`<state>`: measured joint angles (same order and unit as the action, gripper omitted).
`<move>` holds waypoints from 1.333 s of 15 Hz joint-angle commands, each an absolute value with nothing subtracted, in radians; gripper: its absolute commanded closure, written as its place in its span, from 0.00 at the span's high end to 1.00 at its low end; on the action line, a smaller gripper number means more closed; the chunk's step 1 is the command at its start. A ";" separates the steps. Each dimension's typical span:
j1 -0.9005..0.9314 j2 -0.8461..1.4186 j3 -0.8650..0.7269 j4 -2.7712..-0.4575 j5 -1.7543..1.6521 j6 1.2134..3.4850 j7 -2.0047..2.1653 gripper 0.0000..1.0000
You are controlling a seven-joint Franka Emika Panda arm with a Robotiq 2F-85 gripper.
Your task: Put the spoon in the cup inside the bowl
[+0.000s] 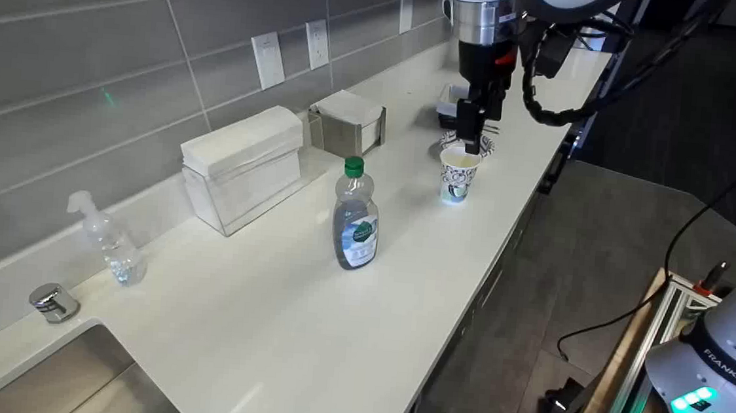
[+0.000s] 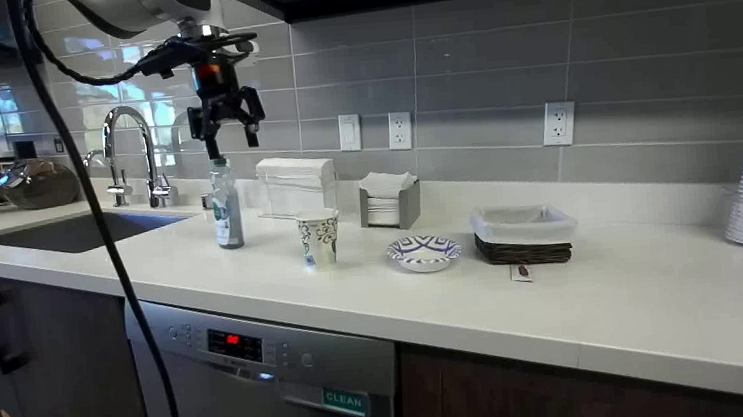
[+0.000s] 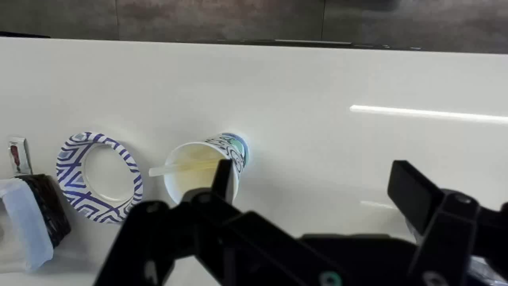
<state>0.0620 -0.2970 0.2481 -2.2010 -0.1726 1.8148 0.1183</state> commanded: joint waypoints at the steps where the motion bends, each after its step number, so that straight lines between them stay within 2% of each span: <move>1: 0.089 -0.294 0.224 -2.198 -0.180 1.811 0.125 1.00; 9: 0.089 -0.294 0.224 -2.198 -0.180 1.811 0.125 1.00; 16: 0.105 -0.418 0.066 -2.397 0.052 2.184 -0.069 1.00; 20: 0.098 -0.472 -0.029 -2.471 0.201 2.189 -0.147 1.00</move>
